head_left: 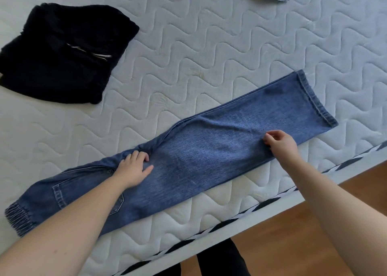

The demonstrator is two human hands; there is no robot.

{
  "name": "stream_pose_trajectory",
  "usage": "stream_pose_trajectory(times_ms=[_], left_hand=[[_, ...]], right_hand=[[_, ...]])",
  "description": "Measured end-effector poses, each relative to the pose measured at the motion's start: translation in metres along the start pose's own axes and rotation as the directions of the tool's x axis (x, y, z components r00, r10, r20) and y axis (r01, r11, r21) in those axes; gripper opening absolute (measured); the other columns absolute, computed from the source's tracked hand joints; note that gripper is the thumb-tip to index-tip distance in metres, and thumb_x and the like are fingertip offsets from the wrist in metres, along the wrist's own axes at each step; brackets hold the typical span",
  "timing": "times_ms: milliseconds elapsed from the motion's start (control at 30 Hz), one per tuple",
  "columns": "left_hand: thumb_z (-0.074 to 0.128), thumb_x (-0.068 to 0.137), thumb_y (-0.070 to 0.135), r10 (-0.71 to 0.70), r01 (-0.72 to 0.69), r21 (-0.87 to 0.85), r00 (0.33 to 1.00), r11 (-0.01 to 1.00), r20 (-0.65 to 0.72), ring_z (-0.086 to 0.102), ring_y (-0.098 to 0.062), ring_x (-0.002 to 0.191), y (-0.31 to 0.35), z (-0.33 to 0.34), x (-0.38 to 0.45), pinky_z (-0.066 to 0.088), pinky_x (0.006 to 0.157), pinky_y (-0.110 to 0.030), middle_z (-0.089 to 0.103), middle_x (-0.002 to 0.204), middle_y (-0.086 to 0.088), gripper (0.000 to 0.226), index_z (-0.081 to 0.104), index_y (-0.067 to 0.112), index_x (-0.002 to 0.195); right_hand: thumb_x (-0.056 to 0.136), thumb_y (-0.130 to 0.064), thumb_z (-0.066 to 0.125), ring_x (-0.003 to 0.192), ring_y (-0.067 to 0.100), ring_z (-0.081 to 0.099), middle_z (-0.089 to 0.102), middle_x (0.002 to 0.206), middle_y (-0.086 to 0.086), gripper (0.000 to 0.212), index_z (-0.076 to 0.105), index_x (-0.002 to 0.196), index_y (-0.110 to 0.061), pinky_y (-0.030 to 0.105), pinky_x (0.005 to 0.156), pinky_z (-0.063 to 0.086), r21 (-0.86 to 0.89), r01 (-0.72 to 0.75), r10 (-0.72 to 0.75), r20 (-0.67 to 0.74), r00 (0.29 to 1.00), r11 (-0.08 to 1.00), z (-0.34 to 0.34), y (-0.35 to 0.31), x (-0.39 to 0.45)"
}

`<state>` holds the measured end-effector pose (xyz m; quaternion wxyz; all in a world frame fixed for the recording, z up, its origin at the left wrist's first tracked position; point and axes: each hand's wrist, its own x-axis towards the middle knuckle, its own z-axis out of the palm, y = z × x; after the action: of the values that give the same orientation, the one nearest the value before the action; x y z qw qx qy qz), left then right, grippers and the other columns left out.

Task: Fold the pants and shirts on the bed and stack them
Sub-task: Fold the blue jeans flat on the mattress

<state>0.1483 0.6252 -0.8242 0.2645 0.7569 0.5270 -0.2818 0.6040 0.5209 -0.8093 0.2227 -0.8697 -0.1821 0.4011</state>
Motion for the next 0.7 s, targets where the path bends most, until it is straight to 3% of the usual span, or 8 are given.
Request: stream_pose_trajectory(times_ms=[67,133,233,333,433,567,633,700], left_hand=[[0.048,0.097,0.047,0.010,-0.004,-0.120,0.999,0.993,0.049,0.049,-0.024,0.112,-0.004,-0.011,0.003,0.039,0.093,-0.040,0.048,0.112,0.001,0.021,0.049,0.028,0.106],[0.046,0.097,0.044,0.036,-0.032,-0.151,0.999,0.988,0.023,0.056,-0.021,0.098,-0.003,-0.023,0.004,0.042,0.082,-0.036,0.051,0.095,0.005,0.018,0.051,0.027,0.093],[0.039,0.098,0.044,0.075,-0.078,-0.052,0.995,0.996,-0.062,0.055,-0.017,0.072,0.008,-0.040,0.005,0.036,0.060,-0.032,0.051,0.073,0.009,0.033,0.043,0.028,0.070],[0.041,0.098,0.042,0.147,-0.150,-0.012,0.982,0.989,-0.121,0.049,-0.015,0.063,0.036,-0.056,0.011,0.031,0.056,-0.031,0.046,0.064,0.009,0.036,0.037,0.028,0.064],[0.043,0.098,0.038,0.250,-0.251,0.003,0.959,0.968,-0.131,0.048,-0.018,0.067,0.081,-0.070,0.024,0.031,0.057,-0.031,0.042,0.065,0.008,0.036,0.034,0.027,0.065],[0.046,0.097,0.032,0.423,-0.430,-0.004,0.890,0.903,-0.170,0.055,-0.023,0.079,0.153,-0.084,0.050,0.044,0.068,-0.039,0.048,0.075,0.005,0.027,0.043,0.021,0.073],[0.050,0.096,0.028,0.504,-0.521,-0.017,0.833,0.853,-0.230,0.056,-0.024,0.086,0.191,-0.088,0.065,0.046,0.077,-0.042,0.054,0.085,0.000,0.017,0.055,0.015,0.085],[0.053,0.095,0.025,0.538,-0.567,-0.008,0.786,0.824,-0.305,0.055,-0.026,0.094,0.229,-0.093,0.082,0.044,0.085,-0.042,0.057,0.098,-0.005,0.016,0.061,0.012,0.101]], right_hand=[[0.093,-0.031,0.059,0.094,0.020,0.066,0.073,0.096,-0.001,0.012,0.068,0.099,-0.026,0.040,0.089,0.053,-0.031,0.028,-0.029,-0.018,0.999,0.999,0.001,-0.001,-0.004],[0.095,-0.030,0.057,0.093,0.021,0.067,0.073,0.096,0.000,0.010,0.066,0.098,-0.025,0.041,0.089,0.054,0.004,0.029,-0.029,-0.050,0.998,1.000,0.001,-0.001,-0.007],[0.096,-0.029,0.056,0.092,0.021,0.068,0.074,0.095,0.000,0.010,0.065,0.098,-0.023,0.041,0.087,0.055,0.048,0.013,-0.010,-0.061,0.998,0.999,0.000,-0.004,-0.010],[0.095,-0.028,0.058,0.092,0.021,0.068,0.073,0.093,0.000,0.010,0.066,0.098,-0.022,0.043,0.090,0.054,0.053,0.023,-0.019,-0.062,0.998,0.998,-0.003,-0.006,-0.009],[0.094,-0.028,0.059,0.092,0.019,0.067,0.072,0.092,-0.002,0.010,0.067,0.097,-0.022,0.039,0.088,0.054,0.060,0.041,-0.036,-0.088,0.996,0.997,-0.011,-0.006,-0.004],[0.092,-0.030,0.061,0.082,0.006,0.062,0.069,0.097,-0.004,0.013,0.065,0.102,-0.022,0.021,0.066,0.045,0.104,0.056,-0.032,-0.222,0.975,0.993,-0.031,0.004,0.008],[0.091,-0.029,0.063,0.090,0.015,0.062,0.065,0.107,0.001,0.026,0.061,0.115,-0.018,0.026,0.072,0.047,0.136,0.065,-0.015,-0.339,0.941,0.989,-0.045,0.011,0.016],[0.088,-0.030,0.066,0.109,0.026,0.057,0.056,0.124,0.007,0.043,0.053,0.127,-0.015,0.039,0.092,0.047,0.097,0.004,0.042,-0.467,0.883,0.995,-0.062,0.019,0.030]])
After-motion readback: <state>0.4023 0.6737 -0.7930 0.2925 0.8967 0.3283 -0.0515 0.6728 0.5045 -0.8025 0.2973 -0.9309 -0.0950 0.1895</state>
